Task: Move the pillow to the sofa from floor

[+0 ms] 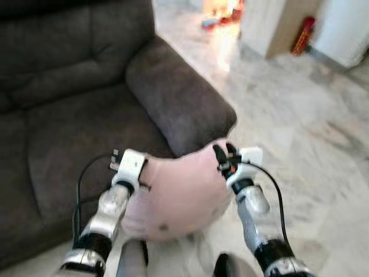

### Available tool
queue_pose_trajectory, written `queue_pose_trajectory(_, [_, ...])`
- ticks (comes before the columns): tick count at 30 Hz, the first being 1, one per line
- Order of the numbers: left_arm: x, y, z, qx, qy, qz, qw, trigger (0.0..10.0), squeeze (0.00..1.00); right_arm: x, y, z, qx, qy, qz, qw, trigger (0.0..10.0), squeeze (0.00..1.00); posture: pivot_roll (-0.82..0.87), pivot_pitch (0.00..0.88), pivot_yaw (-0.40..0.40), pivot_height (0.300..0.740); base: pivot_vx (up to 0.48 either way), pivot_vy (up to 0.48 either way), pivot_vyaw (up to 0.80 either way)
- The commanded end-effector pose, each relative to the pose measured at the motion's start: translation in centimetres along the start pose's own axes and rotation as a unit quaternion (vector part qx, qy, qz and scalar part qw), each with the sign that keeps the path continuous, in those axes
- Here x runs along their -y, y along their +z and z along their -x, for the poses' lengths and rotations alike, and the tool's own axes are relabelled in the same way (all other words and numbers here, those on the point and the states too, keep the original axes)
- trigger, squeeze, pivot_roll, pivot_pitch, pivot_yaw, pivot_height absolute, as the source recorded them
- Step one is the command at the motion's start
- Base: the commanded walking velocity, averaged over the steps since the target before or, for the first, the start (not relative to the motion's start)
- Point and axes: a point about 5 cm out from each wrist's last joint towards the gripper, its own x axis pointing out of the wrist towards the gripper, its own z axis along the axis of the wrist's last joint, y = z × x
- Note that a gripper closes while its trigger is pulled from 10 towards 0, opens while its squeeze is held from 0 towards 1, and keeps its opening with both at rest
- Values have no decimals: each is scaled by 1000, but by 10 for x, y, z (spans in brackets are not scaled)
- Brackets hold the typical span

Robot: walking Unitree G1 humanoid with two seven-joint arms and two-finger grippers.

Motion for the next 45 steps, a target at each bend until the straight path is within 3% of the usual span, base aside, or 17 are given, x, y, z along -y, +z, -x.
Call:
queue_pose_trajectory(1, [-14, 34, -8, 74, 20, -8, 997, 10000, 0, -1, -1, -1, 0, 1, 2, 1000, 10000, 0, 122, 0, -25, 740, 0, 0, 0])
queue_pose_trajectory(13, [-21, 55, -8, 93, 26, 1, 995, 10000, 0, -3, 0, -2, 2, 6, -6, 1000, 10000, 0, 126, 0, -24, 740, 0, 0, 0])
queue_pose_trajectory(24, [-14, 62, -5, 97, 15, 19, 995, 10000, 0, 1, 0, -3, -4, 4, 2, 1000, 10000, 0, 124, 0, -27, 740, 0, 0, 0])
queue_pose_trajectory(37, [-6, 68, -3, 102, -7, 19, 995, 10000, 0, 13, 4, -2, -7, -3, 21, 1000, 10000, 0, 121, 0, -20, 740, 0, 0, 0])
queue_pose_trajectory(43, [-3, 67, 1, 99, -15, 18, 995, 10000, 0, 24, 7, 3, 1, -9, 34, 999, 10000, 0, 114, 0, -19, 740, 0, 0, 0])
queue_pose_trajectory(45, [-2, 68, 2, 98, -15, 19, 995, 10000, 0, 31, 2, 7, -20, -21, 51, 998, 10000, 0, 113, 0, -24, 740, 0, 0, 0])
